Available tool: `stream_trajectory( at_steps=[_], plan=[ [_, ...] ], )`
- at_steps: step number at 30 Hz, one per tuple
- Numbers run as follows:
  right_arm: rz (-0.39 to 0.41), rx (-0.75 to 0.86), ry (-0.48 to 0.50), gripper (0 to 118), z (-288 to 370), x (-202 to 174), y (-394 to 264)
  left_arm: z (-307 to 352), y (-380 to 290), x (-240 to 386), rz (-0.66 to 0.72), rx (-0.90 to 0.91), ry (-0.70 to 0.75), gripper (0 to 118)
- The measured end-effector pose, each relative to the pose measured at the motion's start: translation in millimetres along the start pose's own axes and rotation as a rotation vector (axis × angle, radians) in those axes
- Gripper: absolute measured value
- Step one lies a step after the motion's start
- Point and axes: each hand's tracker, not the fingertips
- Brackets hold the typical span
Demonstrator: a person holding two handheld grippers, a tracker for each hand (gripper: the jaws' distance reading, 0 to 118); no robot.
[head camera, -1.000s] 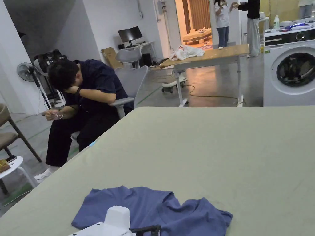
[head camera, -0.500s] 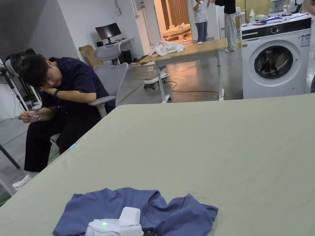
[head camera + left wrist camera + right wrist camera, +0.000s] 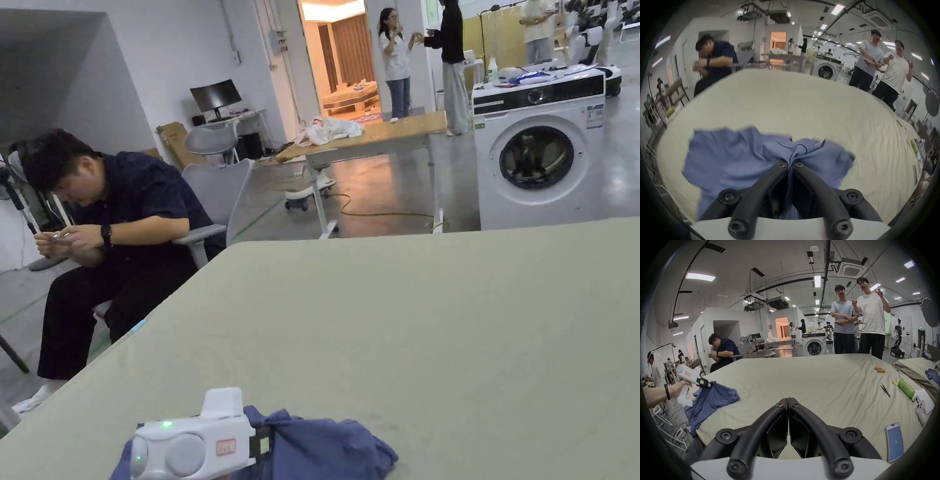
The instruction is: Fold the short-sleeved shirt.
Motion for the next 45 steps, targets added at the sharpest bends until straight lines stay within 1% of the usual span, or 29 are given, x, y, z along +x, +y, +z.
stream_trajectory(
  at_steps=[1,2,4,5,7,9,11,12,15,18,19,21,23,25,26,28,30,32,35,36,38,39,40,41,43,45],
  plan=[
    [-0.012,0.007,-0.008,0,2,4,-1,8,15,3,-0.033,0.026,0.026,0],
    [-0.023,0.013,-0.015,0,4,7,-1,14,27,5,-0.042,0.053,0.024,0],
    [-0.053,0.021,-0.029,0,8,14,-2,28,60,10,0.024,0.128,-0.006,0],
    [-0.069,0.021,-0.037,0,10,18,-3,34,74,17,0.021,0.192,-0.016,0],
    [-0.091,0.023,-0.053,0,14,26,-4,44,106,37,0.000,0.246,-0.049,0],
    [-0.101,0.029,-0.077,0,19,32,-4,49,133,66,-0.070,0.289,-0.075,0],
    [-0.107,0.036,-0.104,0,26,39,-4,49,156,106,-0.114,0.327,-0.154,0],
    [-0.112,0.040,-0.116,0,29,42,-3,48,161,125,-0.133,0.338,-0.180,0],
    [-0.125,0.059,-0.156,0,43,51,-3,30,160,197,-0.206,0.311,-0.330,0],
    [-0.131,0.071,-0.197,0,59,58,-5,1,116,276,-0.255,0.196,-0.475,0],
    [-0.133,0.071,-0.211,0,65,61,-6,-10,94,304,-0.285,0.145,-0.549,0],
    [-0.134,0.072,-0.240,0,77,67,-8,-25,42,353,-0.322,0.063,-0.650,0],
    [-0.147,0.073,-0.270,0,90,73,-11,-32,-14,398,-0.330,-0.020,-0.764,0],
    [-0.158,0.078,-0.302,0,103,78,-13,-28,-59,434,-0.318,-0.079,-0.891,0],
    [-0.160,0.077,-0.312,0,109,79,-14,-22,-79,451,-0.317,-0.111,-0.932,0],
    [-0.162,0.075,-0.344,0,119,83,-16,-11,-118,480,-0.323,-0.168,-1.007,0],
    [-0.159,0.069,-0.363,0,126,85,-20,2,-148,504,-0.397,-0.207,-1.076,0],
    [-0.156,0.065,-0.378,0,130,86,-22,15,-171,521,-0.450,-0.217,-1.081,0],
    [-0.159,0.063,-0.383,0,128,86,-24,25,-182,522,-0.439,-0.234,-1.141,0],
    [-0.159,0.062,-0.381,0,126,85,-25,27,-182,520,-0.438,-0.227,-1.135,2],
    [-0.156,0.057,-0.369,0,120,84,-24,30,-170,508,-0.423,-0.173,-1.122,28],
    [-0.152,0.057,-0.357,0,117,82,-23,32,-160,497,-0.406,-0.158,-1.109,44],
    [-0.142,0.057,-0.342,0,113,80,-20,37,-148,485,-0.374,-0.108,-1.089,63],
    [-0.129,0.060,-0.329,0,108,78,-18,45,-134,469,-0.369,-0.042,-1.056,69],
    [-0.090,0.068,-0.300,0,100,72,-10,64,-106,430,-0.346,0.105,-0.986,69],
    [-0.057,0.083,-0.271,0,91,67,-6,87,-84,385,-0.291,0.236,-0.883,68]
  ],
)
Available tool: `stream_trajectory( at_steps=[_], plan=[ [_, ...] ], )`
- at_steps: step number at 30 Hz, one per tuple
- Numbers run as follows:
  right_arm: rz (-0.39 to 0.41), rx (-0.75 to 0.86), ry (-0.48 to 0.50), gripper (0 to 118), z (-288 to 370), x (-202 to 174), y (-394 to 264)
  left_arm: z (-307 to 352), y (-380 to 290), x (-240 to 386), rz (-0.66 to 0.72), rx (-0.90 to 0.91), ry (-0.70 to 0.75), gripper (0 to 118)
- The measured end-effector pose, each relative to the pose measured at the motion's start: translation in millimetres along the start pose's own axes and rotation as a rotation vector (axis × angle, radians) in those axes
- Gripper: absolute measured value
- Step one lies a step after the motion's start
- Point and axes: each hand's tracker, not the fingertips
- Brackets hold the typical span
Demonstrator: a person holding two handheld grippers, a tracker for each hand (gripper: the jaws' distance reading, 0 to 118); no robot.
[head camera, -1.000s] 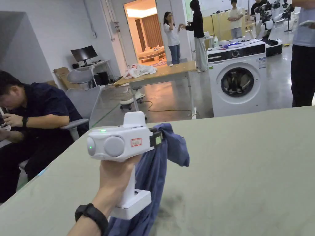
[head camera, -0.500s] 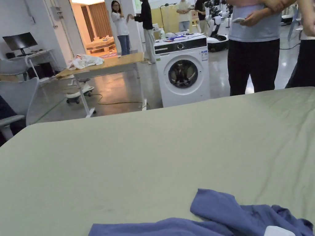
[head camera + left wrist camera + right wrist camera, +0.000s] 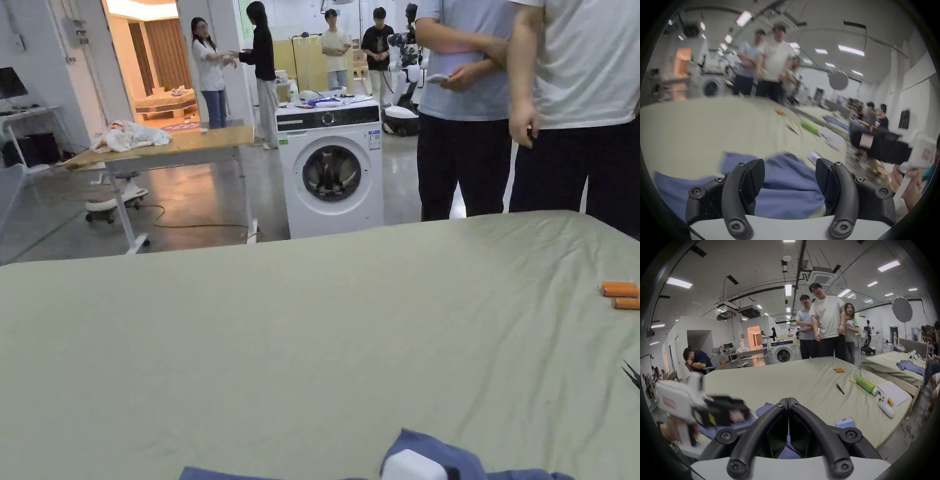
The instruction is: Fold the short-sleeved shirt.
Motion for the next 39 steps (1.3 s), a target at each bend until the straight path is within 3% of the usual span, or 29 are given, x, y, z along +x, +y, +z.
stream_trajectory(
  at_steps=[3,5,7,10,17,25,27,31,39],
  plan=[
    [0.010,0.011,0.046,0,-13,-13,3,74,7,-20,-0.013,0.127,0.235,60],
    [0.012,0.013,0.080,0,-20,-23,6,117,0,-29,-0.043,0.181,0.370,27],
    [0.016,0.007,0.096,0,-25,-30,4,154,-10,-32,-0.053,0.199,0.508,5],
    [0.022,-0.002,0.122,0,-29,-37,0,197,-28,-33,-0.068,0.223,0.643,0],
    [0.011,-0.048,0.135,0,-38,-43,-13,233,-51,-40,-0.026,0.168,0.758,0],
    [0.025,-0.081,0.115,0,-39,-39,-19,185,-43,-102,0.086,0.032,0.654,2],
    [0.009,-0.092,0.106,0,-38,-34,-21,162,-40,-132,0.137,-0.036,0.605,14],
    [-0.010,-0.110,0.067,0,-33,-21,-28,112,-37,-189,0.172,-0.163,0.585,57],
    [-0.056,-0.156,-0.016,0,-28,11,-39,39,-38,-265,0.247,-0.375,0.565,57]
  ],
)
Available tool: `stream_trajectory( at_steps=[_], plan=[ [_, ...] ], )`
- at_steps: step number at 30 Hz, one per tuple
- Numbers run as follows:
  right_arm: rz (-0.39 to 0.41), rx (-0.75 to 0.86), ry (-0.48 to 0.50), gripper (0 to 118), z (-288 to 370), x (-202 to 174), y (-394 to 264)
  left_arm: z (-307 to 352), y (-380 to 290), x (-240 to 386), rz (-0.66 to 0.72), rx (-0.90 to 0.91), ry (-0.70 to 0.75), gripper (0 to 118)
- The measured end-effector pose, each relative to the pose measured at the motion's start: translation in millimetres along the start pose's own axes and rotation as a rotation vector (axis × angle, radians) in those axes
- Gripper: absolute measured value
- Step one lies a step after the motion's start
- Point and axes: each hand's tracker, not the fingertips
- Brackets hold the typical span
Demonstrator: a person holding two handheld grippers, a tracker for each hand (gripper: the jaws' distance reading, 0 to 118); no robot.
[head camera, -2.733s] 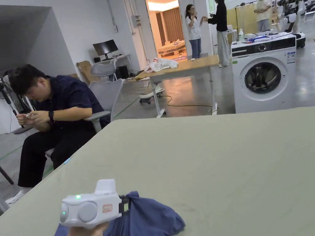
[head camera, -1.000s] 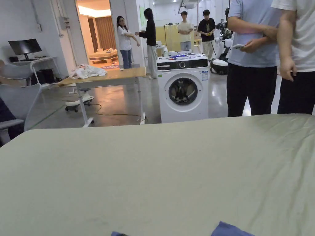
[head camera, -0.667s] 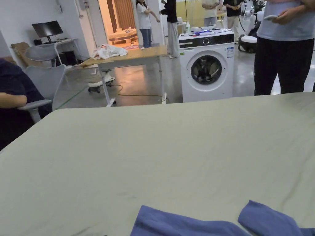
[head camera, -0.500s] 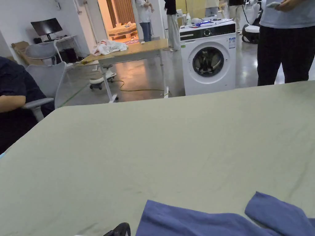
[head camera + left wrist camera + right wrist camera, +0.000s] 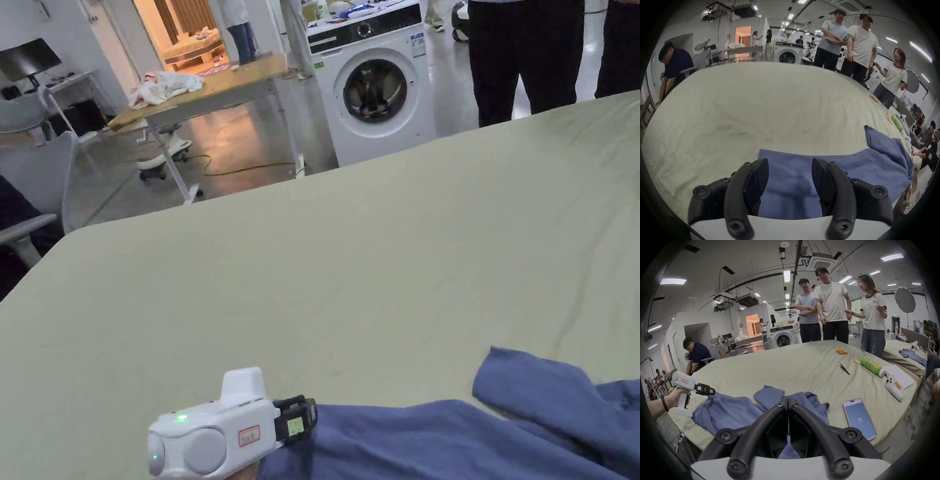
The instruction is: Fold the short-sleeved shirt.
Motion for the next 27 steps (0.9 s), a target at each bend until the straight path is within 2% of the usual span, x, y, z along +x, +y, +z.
stream_trajectory(
  at_steps=[3,4,6,8,10,12,14,15,16,17,18,21,23,27],
  plan=[
    [-0.020,-0.016,-0.025,0,0,10,-4,-20,5,-1,-0.015,-0.057,0.021,54],
    [-0.022,-0.023,-0.034,0,0,13,-4,-24,6,0,-0.023,-0.079,0.033,49],
    [-0.019,-0.033,-0.045,0,2,6,4,-32,6,0,-0.013,-0.099,0.040,24],
    [-0.013,-0.048,-0.052,0,0,7,5,-31,5,-1,0.007,-0.106,0.031,15],
    [-0.010,-0.056,-0.049,0,-4,14,0,-35,7,-2,0.033,-0.130,0.016,0],
    [0.007,-0.068,-0.041,0,-14,16,8,-42,7,-4,0.021,-0.153,0.028,0],
    [0.065,-0.102,-0.023,1,-29,17,24,-46,11,-3,-0.009,-0.180,0.038,0],
    [0.081,-0.145,0.000,12,-40,19,34,-46,12,1,-0.009,-0.190,0.045,0],
    [0.108,-0.227,0.017,46,-57,22,46,-47,14,4,-0.034,-0.206,0.055,0],
    [0.137,-0.256,0.020,71,-74,28,53,-48,16,6,-0.066,-0.220,0.065,0],
    [0.160,-0.260,0.021,85,-88,30,58,-49,17,8,-0.078,-0.226,0.073,0],
    [0.210,-0.337,0.030,87,-140,40,74,-51,18,15,-0.111,-0.242,0.092,0],
    [0.199,-0.421,0.071,87,-178,46,80,-51,20,17,-0.121,-0.249,0.097,0],
    [0.110,-0.593,0.142,86,-241,57,75,-53,20,17,-0.120,-0.256,0.101,0]
  ],
)
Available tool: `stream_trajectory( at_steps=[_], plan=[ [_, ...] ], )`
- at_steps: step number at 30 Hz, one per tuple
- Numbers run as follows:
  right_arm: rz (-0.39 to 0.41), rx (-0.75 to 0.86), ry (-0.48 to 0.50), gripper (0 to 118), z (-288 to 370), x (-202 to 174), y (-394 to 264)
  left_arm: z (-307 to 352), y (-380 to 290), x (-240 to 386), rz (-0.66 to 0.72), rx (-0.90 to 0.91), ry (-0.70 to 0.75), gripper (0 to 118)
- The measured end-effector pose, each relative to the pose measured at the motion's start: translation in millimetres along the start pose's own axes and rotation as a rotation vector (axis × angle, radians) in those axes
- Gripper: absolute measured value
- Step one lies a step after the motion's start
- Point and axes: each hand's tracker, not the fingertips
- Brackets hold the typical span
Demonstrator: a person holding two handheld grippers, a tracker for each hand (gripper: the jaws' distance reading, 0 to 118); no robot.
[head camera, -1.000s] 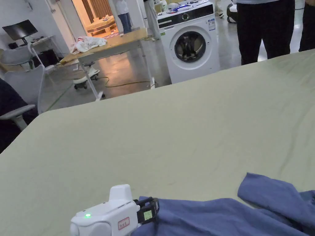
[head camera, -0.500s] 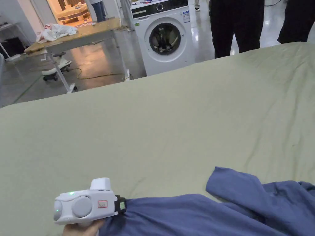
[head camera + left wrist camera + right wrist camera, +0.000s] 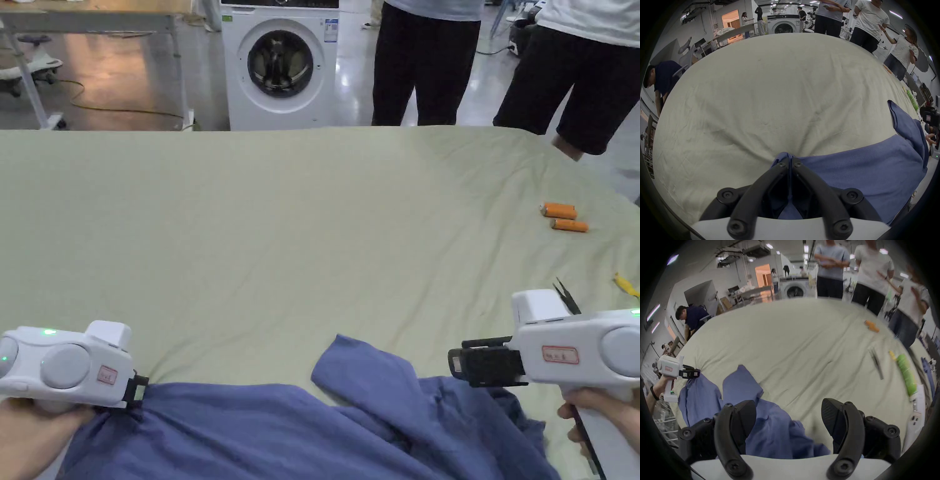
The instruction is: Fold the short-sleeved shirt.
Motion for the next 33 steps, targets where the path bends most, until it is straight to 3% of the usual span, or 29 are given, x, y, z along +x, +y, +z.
stream_trajectory(
  at_steps=[3,7,9,11,12,14,21,26,33],
  plan=[
    [0.055,-0.114,-0.012,86,-33,3,7,-1,1,0,0.008,-0.008,0.003,0],
    [0.116,-0.186,-0.046,75,-56,2,10,3,0,3,0.023,-0.016,-0.004,0],
    [0.166,-0.209,-0.081,57,-59,-1,8,4,1,4,0.025,-0.017,-0.006,0],
    [0.174,-0.198,-0.071,51,-55,-6,8,4,0,5,0.028,-0.018,-0.007,0],
    [0.180,-0.206,-0.067,42,-54,-8,9,5,0,6,0.028,-0.018,-0.006,0],
    [0.244,-0.219,-0.100,4,-53,-13,8,6,0,7,0.028,-0.019,-0.003,0],
    [0.156,-0.069,-0.102,2,-9,-13,5,30,-8,-10,0.061,0.108,-0.046,0],
    [0.185,0.152,-0.113,1,80,-22,5,137,-31,-27,0.088,0.395,-0.115,0],
    [0.119,0.489,-0.146,1,199,-34,20,277,-51,-42,0.121,0.721,-0.115,0]
  ],
)
